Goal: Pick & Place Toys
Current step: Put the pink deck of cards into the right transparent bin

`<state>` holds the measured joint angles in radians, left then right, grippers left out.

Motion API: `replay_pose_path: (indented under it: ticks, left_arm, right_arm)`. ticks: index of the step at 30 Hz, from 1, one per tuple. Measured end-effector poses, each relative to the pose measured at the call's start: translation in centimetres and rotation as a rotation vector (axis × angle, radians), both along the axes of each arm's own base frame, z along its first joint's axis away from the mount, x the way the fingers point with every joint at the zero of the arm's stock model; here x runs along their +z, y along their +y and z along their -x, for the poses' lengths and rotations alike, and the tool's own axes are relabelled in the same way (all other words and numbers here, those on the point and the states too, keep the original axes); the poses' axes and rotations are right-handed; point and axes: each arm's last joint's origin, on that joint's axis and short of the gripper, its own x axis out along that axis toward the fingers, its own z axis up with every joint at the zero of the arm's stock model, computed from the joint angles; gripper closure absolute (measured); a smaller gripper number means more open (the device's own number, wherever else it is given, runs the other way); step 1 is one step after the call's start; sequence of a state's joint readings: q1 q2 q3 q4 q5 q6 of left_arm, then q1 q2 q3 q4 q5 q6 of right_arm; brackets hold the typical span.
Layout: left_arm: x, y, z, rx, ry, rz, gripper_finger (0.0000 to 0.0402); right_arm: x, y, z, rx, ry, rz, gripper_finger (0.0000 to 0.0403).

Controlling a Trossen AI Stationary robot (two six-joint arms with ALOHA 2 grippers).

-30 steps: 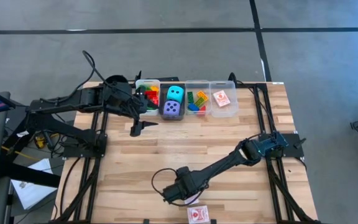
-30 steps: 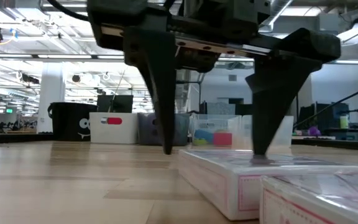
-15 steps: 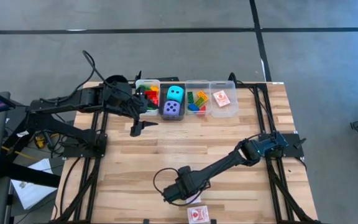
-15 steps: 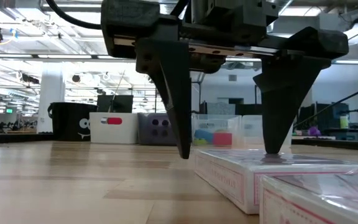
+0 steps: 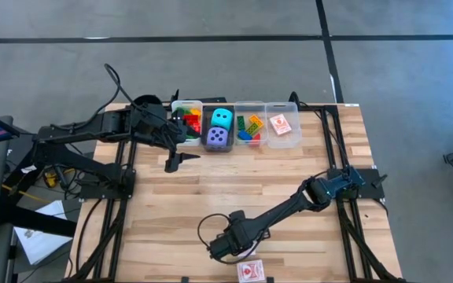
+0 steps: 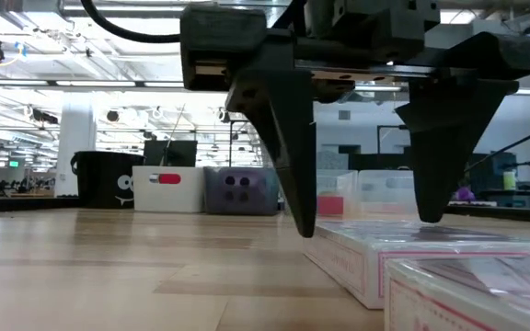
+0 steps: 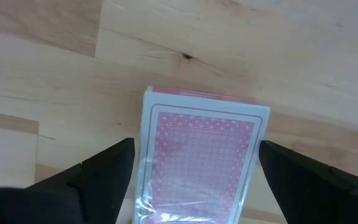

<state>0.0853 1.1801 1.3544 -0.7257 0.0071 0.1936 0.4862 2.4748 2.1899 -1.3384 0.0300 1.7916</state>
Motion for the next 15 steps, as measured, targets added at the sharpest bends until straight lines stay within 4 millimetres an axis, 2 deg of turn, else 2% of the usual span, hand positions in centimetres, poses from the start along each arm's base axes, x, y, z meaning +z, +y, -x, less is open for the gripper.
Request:
replay_pose_path:
  ticks: [15]
  left_arm:
    - [-0.01,0.0,-0.01,0.014,-0.002,0.022,0.0103]
  right_arm:
    - [-0.02,0.42,0.37,-0.022,0.012,0.004,0.0065]
